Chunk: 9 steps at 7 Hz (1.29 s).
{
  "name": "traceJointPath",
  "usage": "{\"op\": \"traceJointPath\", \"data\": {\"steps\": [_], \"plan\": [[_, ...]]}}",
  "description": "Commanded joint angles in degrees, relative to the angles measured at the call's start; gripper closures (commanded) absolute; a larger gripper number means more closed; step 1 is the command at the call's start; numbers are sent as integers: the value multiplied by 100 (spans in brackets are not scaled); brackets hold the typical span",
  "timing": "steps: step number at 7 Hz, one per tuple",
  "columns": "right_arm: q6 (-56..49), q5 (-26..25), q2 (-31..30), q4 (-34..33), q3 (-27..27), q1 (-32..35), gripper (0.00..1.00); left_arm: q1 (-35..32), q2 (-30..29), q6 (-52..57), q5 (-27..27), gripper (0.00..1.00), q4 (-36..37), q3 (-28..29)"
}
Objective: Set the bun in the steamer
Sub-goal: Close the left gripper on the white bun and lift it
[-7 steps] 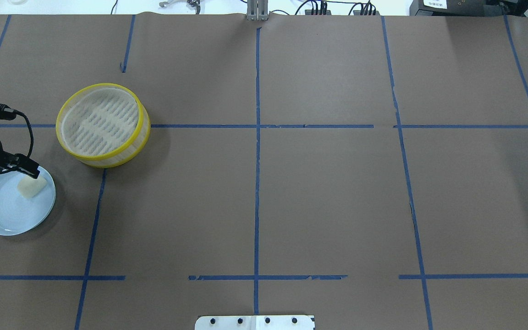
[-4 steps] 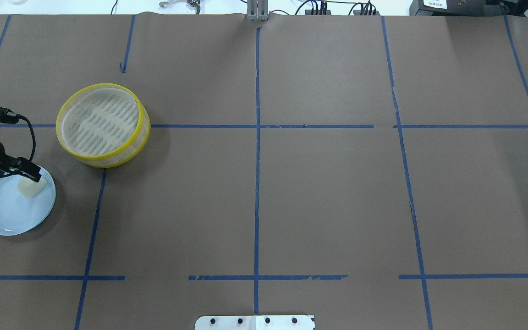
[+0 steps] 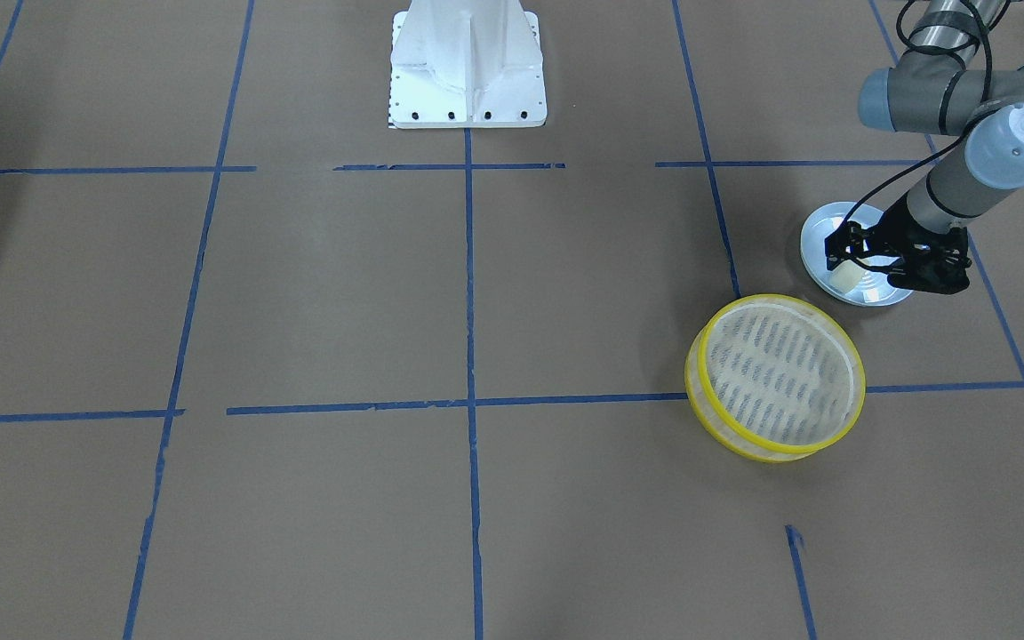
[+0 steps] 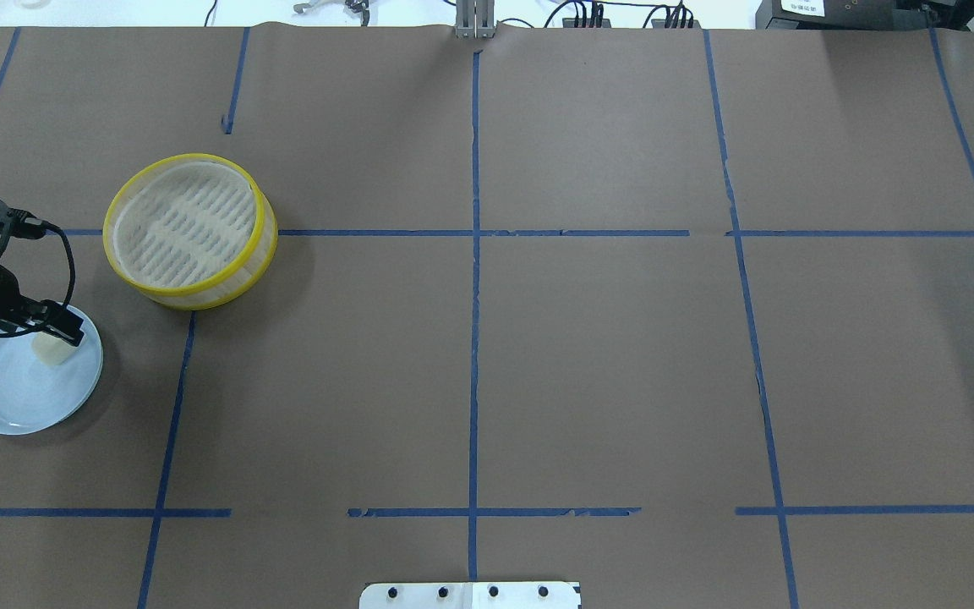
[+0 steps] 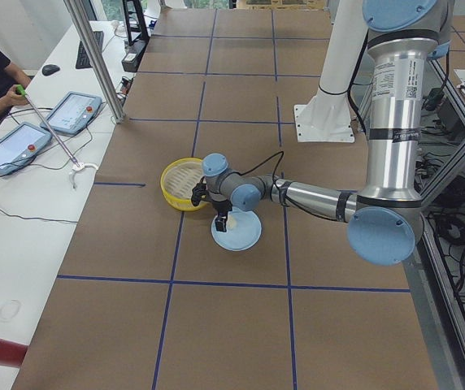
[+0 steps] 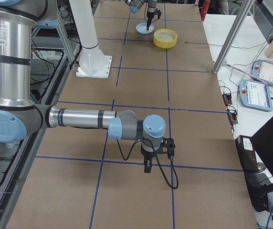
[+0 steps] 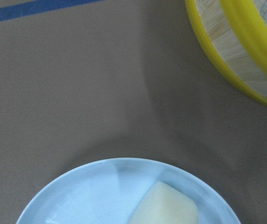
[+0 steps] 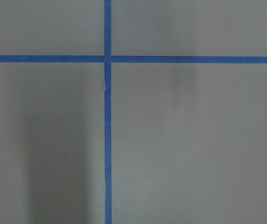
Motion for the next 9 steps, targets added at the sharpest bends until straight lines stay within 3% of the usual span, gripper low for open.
{"op": "traceJointPath", "data": {"steps": [1, 3, 5, 9], "plan": [[0, 0, 0, 0, 0, -5, 0, 50, 0, -1, -16, 0, -9, 17], [0, 0, 0, 0, 0, -5, 0, 68, 0, 8, -25, 0, -26, 25], [0, 0, 0, 0, 0, 4, 0, 59, 0, -1, -25, 41, -35, 8], [0, 0, 0, 0, 0, 4, 0, 59, 0, -1, -34, 62, -35, -45]]}}
